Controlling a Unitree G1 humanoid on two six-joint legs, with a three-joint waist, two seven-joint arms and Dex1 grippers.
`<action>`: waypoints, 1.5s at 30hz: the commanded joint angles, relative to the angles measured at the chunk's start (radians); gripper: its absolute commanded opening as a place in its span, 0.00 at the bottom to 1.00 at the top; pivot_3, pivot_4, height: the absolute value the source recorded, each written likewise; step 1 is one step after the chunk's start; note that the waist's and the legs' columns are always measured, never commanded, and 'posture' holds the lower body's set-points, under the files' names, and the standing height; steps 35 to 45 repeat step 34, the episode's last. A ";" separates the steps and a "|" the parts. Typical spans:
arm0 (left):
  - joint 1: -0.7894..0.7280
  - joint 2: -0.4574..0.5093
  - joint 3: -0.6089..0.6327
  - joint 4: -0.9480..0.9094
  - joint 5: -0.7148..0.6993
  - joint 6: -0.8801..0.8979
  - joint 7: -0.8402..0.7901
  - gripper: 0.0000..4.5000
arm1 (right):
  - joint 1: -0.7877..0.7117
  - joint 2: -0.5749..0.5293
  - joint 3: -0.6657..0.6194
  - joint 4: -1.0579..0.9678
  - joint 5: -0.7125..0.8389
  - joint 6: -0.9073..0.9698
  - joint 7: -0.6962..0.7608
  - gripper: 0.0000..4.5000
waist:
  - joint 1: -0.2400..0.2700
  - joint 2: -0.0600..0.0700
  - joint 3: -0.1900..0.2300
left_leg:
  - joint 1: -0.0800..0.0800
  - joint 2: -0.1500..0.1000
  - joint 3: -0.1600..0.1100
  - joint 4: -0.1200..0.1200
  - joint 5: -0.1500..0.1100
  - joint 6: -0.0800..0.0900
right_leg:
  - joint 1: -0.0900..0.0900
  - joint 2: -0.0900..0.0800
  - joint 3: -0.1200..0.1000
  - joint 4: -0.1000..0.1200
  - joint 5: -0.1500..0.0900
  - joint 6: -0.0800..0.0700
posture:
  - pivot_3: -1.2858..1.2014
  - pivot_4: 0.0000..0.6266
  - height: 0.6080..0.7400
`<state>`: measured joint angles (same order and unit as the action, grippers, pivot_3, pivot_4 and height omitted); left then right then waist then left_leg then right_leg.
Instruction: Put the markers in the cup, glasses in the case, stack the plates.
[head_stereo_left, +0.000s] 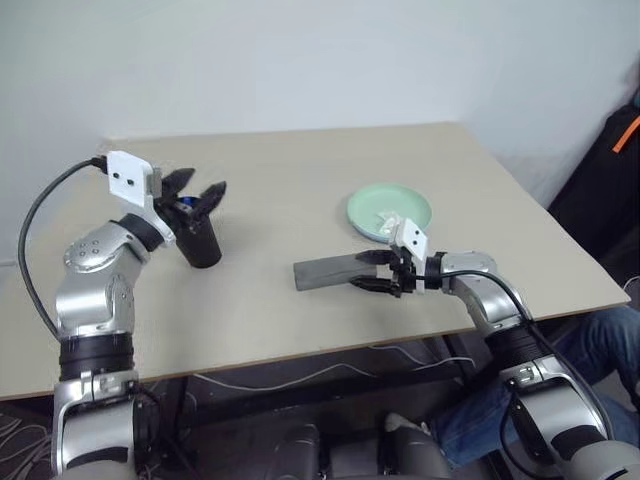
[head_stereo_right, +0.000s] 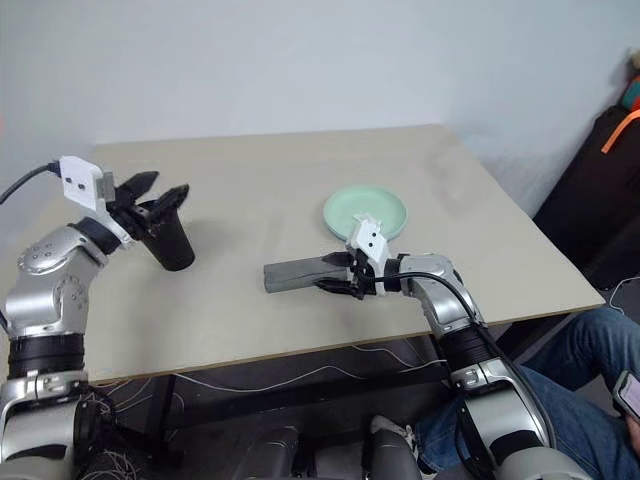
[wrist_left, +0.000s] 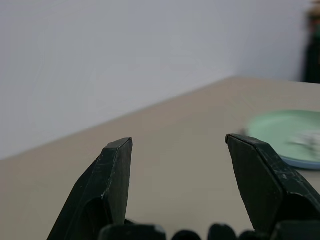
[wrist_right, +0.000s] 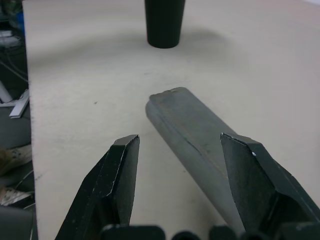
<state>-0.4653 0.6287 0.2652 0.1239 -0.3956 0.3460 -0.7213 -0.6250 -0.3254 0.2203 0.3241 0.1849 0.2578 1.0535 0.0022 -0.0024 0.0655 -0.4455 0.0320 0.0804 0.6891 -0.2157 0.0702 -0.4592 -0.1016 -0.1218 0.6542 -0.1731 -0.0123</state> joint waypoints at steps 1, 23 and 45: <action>0.092 0.026 -0.038 -0.167 -0.050 0.080 -0.060 0.69 | -0.031 -0.002 -0.058 -0.009 0.027 -0.018 -0.026 0.63 | 0.000 0.000 0.000 | 0.000 0.000 0.000 0.000 0.000 0.000 | 0.000 0.000 0.000 0.000 0.000 0.000 | 0.52 0.00 0.86; 0.282 -0.159 -0.155 -0.023 0.144 -0.172 0.077 0.69 | 0.062 -0.164 -0.204 0.108 0.046 -0.050 -0.013 0.63 | 0.001 0.001 0.000 | 0.000 0.000 0.001 -0.007 0.000 0.000 | 0.001 0.000 0.000 -0.010 0.000 -0.001 | 0.52 0.00 0.86; 0.367 -0.188 -0.180 -0.126 0.155 -0.139 0.122 0.69 | 0.098 -0.172 -0.209 0.081 0.058 -0.023 -0.006 0.63 | 0.001 0.002 0.000 | 0.001 0.000 0.000 -0.008 0.000 0.000 | 0.001 0.000 -0.001 -0.010 0.001 -0.001 | 0.52 0.00 0.86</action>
